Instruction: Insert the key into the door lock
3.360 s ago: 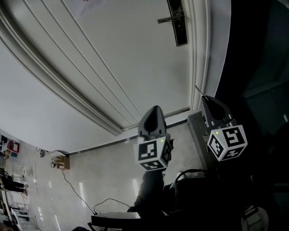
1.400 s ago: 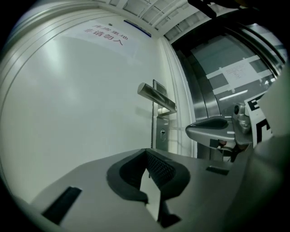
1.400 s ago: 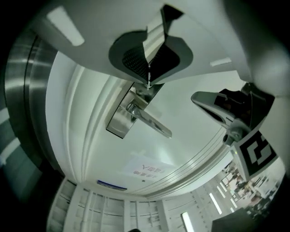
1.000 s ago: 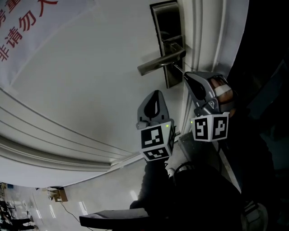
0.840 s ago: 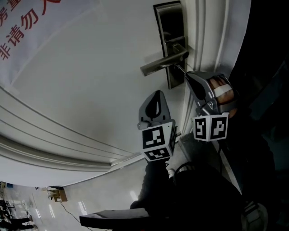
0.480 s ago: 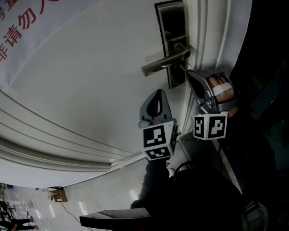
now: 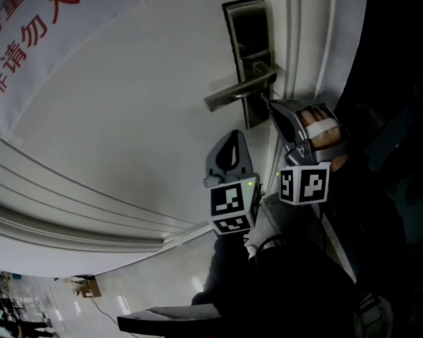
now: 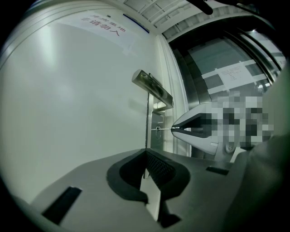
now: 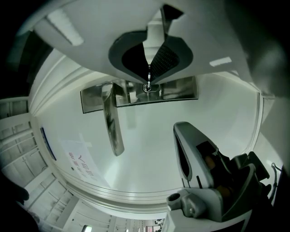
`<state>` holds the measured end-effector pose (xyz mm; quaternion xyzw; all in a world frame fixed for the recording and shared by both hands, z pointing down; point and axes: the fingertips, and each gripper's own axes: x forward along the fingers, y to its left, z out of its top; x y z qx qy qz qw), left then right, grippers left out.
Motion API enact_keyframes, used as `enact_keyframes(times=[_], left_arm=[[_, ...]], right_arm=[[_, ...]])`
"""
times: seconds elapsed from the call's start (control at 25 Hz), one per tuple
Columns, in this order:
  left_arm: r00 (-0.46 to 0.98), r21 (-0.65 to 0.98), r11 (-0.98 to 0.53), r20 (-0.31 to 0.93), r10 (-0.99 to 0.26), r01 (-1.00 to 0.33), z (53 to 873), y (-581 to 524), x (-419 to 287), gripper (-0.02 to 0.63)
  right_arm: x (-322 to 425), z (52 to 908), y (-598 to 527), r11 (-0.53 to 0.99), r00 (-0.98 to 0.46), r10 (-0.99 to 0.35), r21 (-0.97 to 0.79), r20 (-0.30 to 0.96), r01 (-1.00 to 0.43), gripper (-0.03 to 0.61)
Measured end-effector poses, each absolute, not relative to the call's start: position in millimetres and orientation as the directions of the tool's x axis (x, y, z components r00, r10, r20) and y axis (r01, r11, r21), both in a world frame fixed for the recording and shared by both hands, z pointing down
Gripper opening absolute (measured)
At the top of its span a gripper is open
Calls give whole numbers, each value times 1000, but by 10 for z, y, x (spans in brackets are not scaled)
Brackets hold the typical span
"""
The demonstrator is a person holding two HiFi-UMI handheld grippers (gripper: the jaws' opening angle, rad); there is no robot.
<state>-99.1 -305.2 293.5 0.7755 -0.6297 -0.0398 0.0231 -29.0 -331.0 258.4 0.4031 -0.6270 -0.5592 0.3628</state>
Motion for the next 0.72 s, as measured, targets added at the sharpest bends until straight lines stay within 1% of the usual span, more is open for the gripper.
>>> enact_keyframes(times=[0.72], left_arm=[[217,101,-220,-42,-975,-970,2910,-3030,-1021,2]], right_arm=[[-364,2563,-3366,52,-341,-939,998,42,-19,12]])
